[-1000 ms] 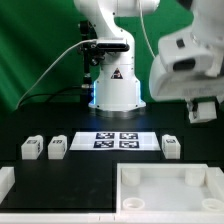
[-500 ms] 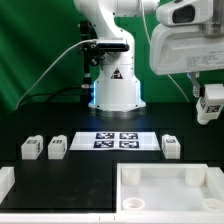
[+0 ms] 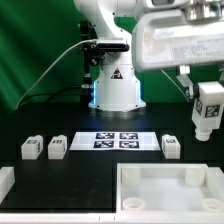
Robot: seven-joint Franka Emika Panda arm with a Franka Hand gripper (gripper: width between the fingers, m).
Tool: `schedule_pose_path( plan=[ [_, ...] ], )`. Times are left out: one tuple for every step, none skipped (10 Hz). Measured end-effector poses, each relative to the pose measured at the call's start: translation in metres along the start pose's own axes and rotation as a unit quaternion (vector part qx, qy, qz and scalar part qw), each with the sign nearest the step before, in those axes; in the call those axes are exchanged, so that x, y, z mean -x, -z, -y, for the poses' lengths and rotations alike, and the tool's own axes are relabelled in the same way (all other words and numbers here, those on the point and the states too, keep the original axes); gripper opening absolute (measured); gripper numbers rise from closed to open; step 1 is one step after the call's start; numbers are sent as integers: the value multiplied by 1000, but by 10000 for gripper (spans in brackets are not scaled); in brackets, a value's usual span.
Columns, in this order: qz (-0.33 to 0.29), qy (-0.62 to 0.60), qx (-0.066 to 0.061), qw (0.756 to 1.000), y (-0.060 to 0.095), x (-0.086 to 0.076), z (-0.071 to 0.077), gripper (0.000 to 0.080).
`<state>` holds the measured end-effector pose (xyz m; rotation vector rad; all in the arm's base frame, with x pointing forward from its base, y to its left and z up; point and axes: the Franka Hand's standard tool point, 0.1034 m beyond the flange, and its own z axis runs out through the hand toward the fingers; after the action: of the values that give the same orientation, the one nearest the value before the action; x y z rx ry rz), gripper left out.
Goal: Assemble one leg
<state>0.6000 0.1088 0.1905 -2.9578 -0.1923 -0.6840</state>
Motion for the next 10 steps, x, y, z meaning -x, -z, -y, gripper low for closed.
schedule_pose_path(
  plan=[
    [-31, -8, 1, 999, 0, 6, -1, 291],
    [-88, -5, 4, 996, 2, 4, -2, 291],
    [-107, -5, 4, 994, -1, 7, -3, 291],
    [-98, -5, 4, 995, -4, 9, -3, 291],
    [-102, -7, 3, 995, -6, 11, -1, 291],
    [-103, -13, 1, 995, -22, 22, 6, 291],
    [-95, -15, -1, 995, -37, 22, 7, 291],
    [-95, -18, -2, 995, -48, 18, 7, 291],
    [-89, -20, -4, 996, -64, 19, 8, 291],
    [-84, -23, -6, 996, -75, 21, 11, 291]
  ],
)
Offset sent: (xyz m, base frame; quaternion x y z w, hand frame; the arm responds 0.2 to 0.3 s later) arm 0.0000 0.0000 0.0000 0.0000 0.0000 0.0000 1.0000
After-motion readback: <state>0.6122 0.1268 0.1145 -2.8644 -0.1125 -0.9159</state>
